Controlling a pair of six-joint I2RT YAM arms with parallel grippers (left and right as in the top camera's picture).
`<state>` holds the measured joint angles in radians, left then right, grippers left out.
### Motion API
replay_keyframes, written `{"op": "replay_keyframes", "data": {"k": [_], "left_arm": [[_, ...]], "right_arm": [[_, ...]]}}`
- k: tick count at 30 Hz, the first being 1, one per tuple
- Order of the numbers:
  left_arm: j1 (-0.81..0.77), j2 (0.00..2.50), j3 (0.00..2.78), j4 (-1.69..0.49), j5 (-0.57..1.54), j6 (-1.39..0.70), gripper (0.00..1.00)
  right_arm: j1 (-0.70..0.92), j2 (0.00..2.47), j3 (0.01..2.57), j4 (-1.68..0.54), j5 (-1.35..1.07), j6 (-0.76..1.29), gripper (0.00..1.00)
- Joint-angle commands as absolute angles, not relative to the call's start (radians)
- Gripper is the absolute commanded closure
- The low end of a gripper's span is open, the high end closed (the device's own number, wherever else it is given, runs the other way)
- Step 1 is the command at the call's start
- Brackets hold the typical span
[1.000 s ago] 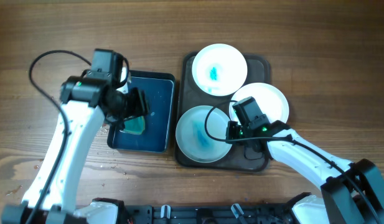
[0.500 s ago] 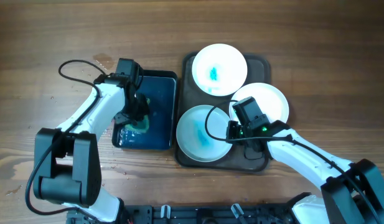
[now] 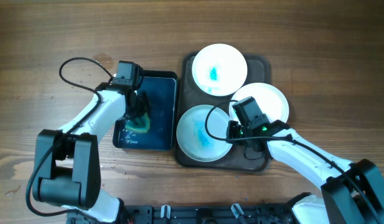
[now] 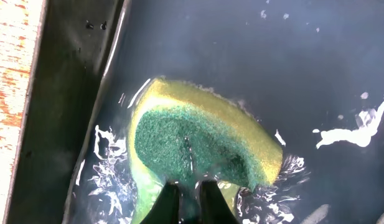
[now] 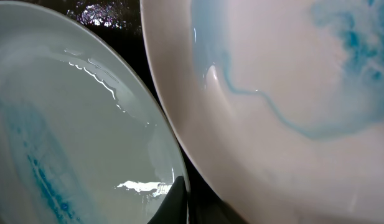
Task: Clean dirty plates on tray and stack at the side
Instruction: 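Dip the sponge in the black water tray with the left gripper, then scrub the plate with the sponge while the right gripper holds it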
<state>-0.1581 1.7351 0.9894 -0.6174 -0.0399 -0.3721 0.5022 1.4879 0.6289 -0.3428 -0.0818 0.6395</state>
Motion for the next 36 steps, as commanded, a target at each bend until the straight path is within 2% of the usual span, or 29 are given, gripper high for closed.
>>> {"op": "replay_keyframes", "data": {"k": [1,2,4,5,6,8,10,13,15,16,20,22,25,28,31,33,36], "left_arm": [[-0.161,1.697,1.056,-0.714,-0.035,-0.366,0.88],[-0.161,1.673,1.088,-0.754,-0.034,-0.366,0.73],[-0.161,1.641,1.117,-0.797,-0.034,-0.366,0.51],[-0.161,1.620,1.118,-0.827,-0.033,-0.368,0.45],[-0.161,1.618,1.118,-0.854,-0.019,-0.371,0.44],[-0.162,1.626,1.093,-0.893,0.003,-0.371,0.48],[-0.162,1.633,1.015,-0.830,0.002,-0.371,0.51],[-0.162,1.650,0.902,-0.685,0.002,-0.374,0.55],[-0.162,1.680,0.833,-0.551,0.002,-0.374,0.73],[-0.162,1.686,0.826,-0.532,0.002,-0.374,0.96],[-0.162,1.638,0.908,-0.641,0.004,-0.374,0.96],[-0.162,1.571,1.014,-0.776,0.015,-0.374,0.96],[-0.162,1.478,1.108,-0.882,0.096,-0.373,0.96],[-0.192,1.419,1.112,-0.881,0.223,-0.375,0.96],[-0.294,1.455,1.111,-0.867,0.244,-0.435,0.96],[-0.413,1.520,1.111,-0.803,0.300,-0.511,0.96],[-0.554,1.639,1.111,-0.698,0.347,-0.632,0.96]], "right_arm": [[0.495,1.505,0.622,-0.361,-0.046,0.654,0.96],[0.495,1.505,0.622,-0.363,-0.046,0.654,0.96],[0.495,1.505,0.622,-0.363,-0.046,0.654,0.96],[0.495,1.505,0.622,-0.363,-0.046,0.654,0.95],[0.495,1.505,0.622,-0.363,-0.046,0.654,0.95],[0.495,1.505,0.622,-0.360,-0.045,0.619,0.92],[0.495,1.505,0.622,-0.359,-0.046,0.566,0.86],[0.495,1.505,0.622,-0.360,-0.046,0.538,0.87],[0.495,1.505,0.622,-0.359,-0.046,0.538,0.92],[0.495,1.505,0.622,-0.359,-0.045,0.537,0.92],[0.495,1.505,0.622,-0.359,-0.032,0.533,0.96],[0.495,1.505,0.622,-0.363,0.031,0.640,0.96],[0.495,1.505,0.622,-0.332,0.029,0.653,0.96],[0.495,1.506,0.622,-0.333,0.016,0.654,0.96],[0.495,1.507,0.622,-0.340,-0.019,0.620,0.96],[0.495,1.507,0.622,-0.336,-0.074,0.520,0.96],[0.495,1.507,0.622,-0.347,-0.076,0.513,0.96]]}}
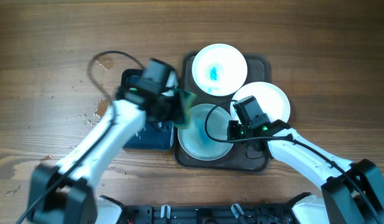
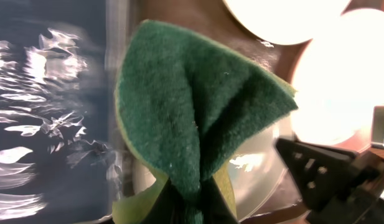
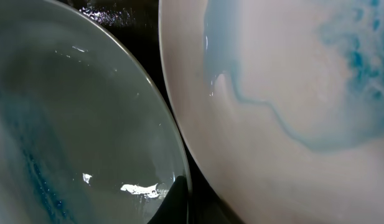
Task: Clean dirty plates on tray and stack at the side
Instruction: 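Scrub the plate with the sponge while the right gripper holds it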
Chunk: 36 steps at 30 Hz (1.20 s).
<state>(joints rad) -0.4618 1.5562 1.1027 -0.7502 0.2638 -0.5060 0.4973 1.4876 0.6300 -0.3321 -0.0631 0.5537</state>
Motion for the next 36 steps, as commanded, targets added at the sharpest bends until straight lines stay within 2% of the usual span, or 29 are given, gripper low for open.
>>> {"op": "replay_keyframes", "data": {"k": [1,4,8,11,12,14,18,20,25,27,33,36], "left_arm": [[-0.599,1.692,1.111,-0.649,0.387,-0.668,0.96],[-0.679,1.816,1.111,-0.542,0.430,-0.777,0.96],[-0.691,1.897,1.111,-0.511,0.420,-0.824,0.96],[-0.662,1.887,1.111,-0.617,0.225,-0.823,0.96],[-0.648,1.876,1.111,-0.692,0.076,-0.816,0.96],[-0.630,1.866,1.111,-0.770,-0.089,-0.799,0.96],[-0.611,1.843,1.111,-0.802,-0.263,-0.731,0.96],[-0.614,1.839,1.111,-0.774,-0.217,-0.700,0.96],[-0.668,1.847,1.111,-0.573,0.314,-0.658,0.96],[-0.727,1.860,1.111,-0.494,0.392,-0.659,0.96],[-0.782,1.901,1.111,-0.489,0.419,-0.667,0.96],[-0.767,1.904,1.111,-0.561,0.331,-0.666,0.96]], "right_arm": [[0.495,1.507,0.622,-0.349,-0.076,0.518,0.96],[0.495,1.507,0.622,-0.350,-0.076,0.524,0.96],[0.495,1.507,0.622,-0.352,-0.076,0.526,0.96],[0.495,1.507,0.622,-0.352,-0.076,0.527,0.96],[0.495,1.507,0.622,-0.352,-0.076,0.527,0.96],[0.495,1.507,0.622,-0.352,-0.076,0.526,0.96],[0.495,1.507,0.622,-0.353,-0.077,0.526,0.96],[0.495,1.507,0.622,-0.354,-0.077,0.527,0.96],[0.495,1.507,0.622,-0.356,-0.076,0.527,0.96],[0.495,1.507,0.622,-0.356,-0.080,0.527,0.96],[0.495,1.507,0.622,-0.368,-0.088,0.527,0.96],[0.495,1.507,0.622,-0.376,-0.088,0.527,0.96]]}}
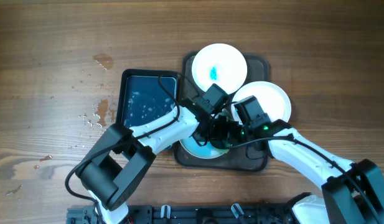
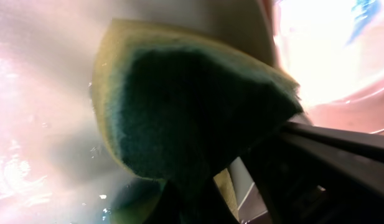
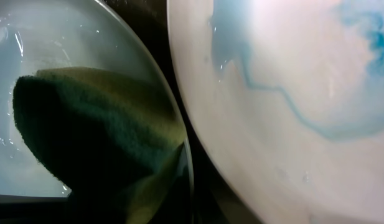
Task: Clean dirty plates on tray and stack at the side
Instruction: 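Scrub the plate with the sponge while the right gripper holds it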
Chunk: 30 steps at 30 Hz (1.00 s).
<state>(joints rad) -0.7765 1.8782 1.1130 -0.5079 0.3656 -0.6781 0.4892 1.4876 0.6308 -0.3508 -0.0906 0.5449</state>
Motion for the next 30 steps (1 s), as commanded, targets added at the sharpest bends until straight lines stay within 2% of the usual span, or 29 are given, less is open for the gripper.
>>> {"op": "replay_keyframes", "data": {"k": [1,5,8,11,13,18,21,26,30], "left_arm": [[-0.753,1.904,1.111,-0.595,0.279,-0.666,0.96],[-0.665,1.874,1.111,-0.719,0.086,-0.689,0.96],[-0.641,1.830,1.111,-0.815,-0.180,-0.688,0.96],[-0.641,1.766,1.111,-0.804,-0.302,-0.688,0.96],[-0.642,1.762,1.111,-0.760,-0.232,-0.675,0.96],[-0.665,1.824,1.094,-0.546,0.302,-0.658,0.96],[-0.707,1.884,1.066,-0.457,0.469,-0.659,0.96],[-0.743,1.890,1.067,-0.453,0.620,-0.633,0.96],[-0.738,1.890,1.067,-0.525,0.550,-0.601,0.96]], "right_arm": [[0.495,1.507,0.622,-0.378,-0.088,0.526,0.96],[0.495,1.507,0.622,-0.379,-0.088,0.527,0.96],[0.495,1.507,0.622,-0.377,-0.088,0.527,0.96],[0.495,1.507,0.622,-0.375,-0.088,0.527,0.96],[0.495,1.507,0.622,-0.375,-0.087,0.527,0.96],[0.495,1.507,0.622,-0.378,-0.088,0.526,0.96],[0.495,1.507,0.622,-0.379,-0.088,0.527,0.96],[0.495,1.507,0.622,-0.379,-0.088,0.527,0.96],[0.495,1.507,0.622,-0.379,-0.088,0.527,0.96]]}}
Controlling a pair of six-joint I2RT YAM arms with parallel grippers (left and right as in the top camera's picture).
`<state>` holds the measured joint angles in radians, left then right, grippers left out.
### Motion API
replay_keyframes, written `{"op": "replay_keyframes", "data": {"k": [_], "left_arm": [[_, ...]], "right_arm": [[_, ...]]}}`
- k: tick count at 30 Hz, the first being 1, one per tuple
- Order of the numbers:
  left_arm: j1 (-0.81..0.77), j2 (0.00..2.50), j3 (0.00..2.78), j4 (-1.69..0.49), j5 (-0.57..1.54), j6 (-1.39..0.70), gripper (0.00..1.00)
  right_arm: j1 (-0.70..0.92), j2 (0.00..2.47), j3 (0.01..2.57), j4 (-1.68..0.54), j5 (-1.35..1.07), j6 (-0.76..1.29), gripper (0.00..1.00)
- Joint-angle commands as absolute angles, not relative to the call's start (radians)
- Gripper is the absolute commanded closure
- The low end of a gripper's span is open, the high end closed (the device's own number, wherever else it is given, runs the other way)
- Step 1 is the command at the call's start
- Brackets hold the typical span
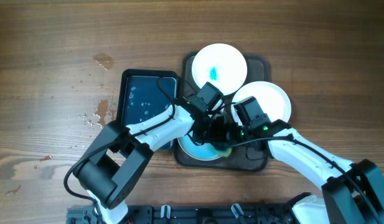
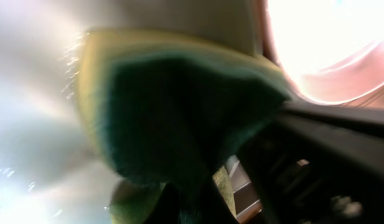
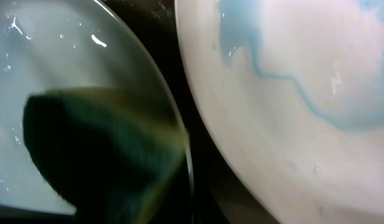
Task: Clean dirty plates on tray and stack at the side
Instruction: 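Scrub the plate with the sponge while the right gripper holds it, then put the sponge back into the black water tray with the left gripper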
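A dark tray [image 1: 261, 62] holds three white plates. The far plate [image 1: 221, 68] and the right plate [image 1: 269, 99] carry blue stains. My left gripper [image 1: 216, 140] is shut on a green and yellow sponge [image 2: 179, 112], which presses into the front-left plate [image 1: 190, 148]. The sponge looks blurred in both wrist views. My right gripper [image 1: 236, 132] is shut on that plate's right rim [image 3: 178, 118]. The right wrist view shows the sponge [image 3: 98, 149] inside the plate and the stained right plate [image 3: 291, 93] beside it.
A dark basin of water [image 1: 147, 98] lies left of the tray. Water drops [image 1: 95, 115] spot the wooden table left of the basin. Both arms cross over the tray's front half.
The sponge has shifted within the front-left plate, lower in the right wrist view and now blurred. The left wrist sits slightly farther up-left. The right gripper keeps the rim.
The left gripper first held the sponge in the basin's water while the right gripper held the front-left plate's rim. Then the sponge was at the tray's left edge. Then it was pressed into the front-left plate, where it has since changed place.
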<state>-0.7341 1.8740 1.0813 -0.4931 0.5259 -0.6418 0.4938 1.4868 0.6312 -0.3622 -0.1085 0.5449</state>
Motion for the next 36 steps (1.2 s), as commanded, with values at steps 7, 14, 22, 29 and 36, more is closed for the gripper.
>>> {"op": "replay_keyframes", "data": {"k": [7,14,22,29,36], "left_arm": [[-0.614,1.876,1.067,-0.760,0.293,-0.638,0.96],[-0.544,1.802,1.067,-0.826,-0.043,-0.636,0.96],[-0.520,1.488,1.115,-0.851,0.085,-0.621,0.96],[-0.212,1.507,1.016,-0.862,-0.043,-0.575,0.96],[-0.191,1.572,0.971,-0.806,0.027,-0.500,0.72]], "right_arm": [[0.495,1.506,0.622,-0.379,-0.088,0.527,0.96],[0.495,1.506,0.622,-0.379,-0.088,0.527,0.96],[0.495,1.507,0.622,-0.379,-0.091,0.522,0.96],[0.495,1.507,0.622,-0.309,-0.126,0.423,0.96],[0.495,1.468,0.784,-0.560,-0.123,0.448,0.96]]}}
